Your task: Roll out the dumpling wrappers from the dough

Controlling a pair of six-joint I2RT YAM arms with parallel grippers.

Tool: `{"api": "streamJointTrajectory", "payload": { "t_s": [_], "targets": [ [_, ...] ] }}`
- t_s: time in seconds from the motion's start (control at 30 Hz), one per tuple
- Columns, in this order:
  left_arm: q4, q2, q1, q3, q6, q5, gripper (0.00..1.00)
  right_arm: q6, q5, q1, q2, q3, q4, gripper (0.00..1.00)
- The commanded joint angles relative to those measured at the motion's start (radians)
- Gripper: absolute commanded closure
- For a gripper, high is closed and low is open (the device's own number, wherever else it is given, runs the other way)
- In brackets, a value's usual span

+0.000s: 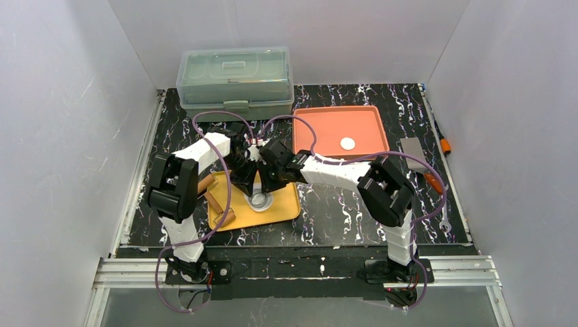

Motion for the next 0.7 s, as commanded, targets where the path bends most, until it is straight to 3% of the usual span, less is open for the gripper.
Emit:
{"api": "streamJointTrajectory", "payload": {
  "t_s": [0.0, 0.37, 0.67],
  "targets": [
    [-0.016, -0.056, -0.011, -0.004, 0.035, -0.001, 0.99, -0.053, 0.019, 0.002, -0.013, 0.069, 0.022, 0.66],
    [-0.005, -0.088, -0.011, 0.005, 0.049, -0.007, 0.81, -0.092, 0.043, -0.008, -0.015, 0.099, -0.011, 0.59],
    [-0.021, -0.093, -0.011, 0.018, 0.056, -0.002, 0.68, -0.114, 0.099, -0.154, -0.220, 0.045, -0.075, 0.45]
  ]
}}
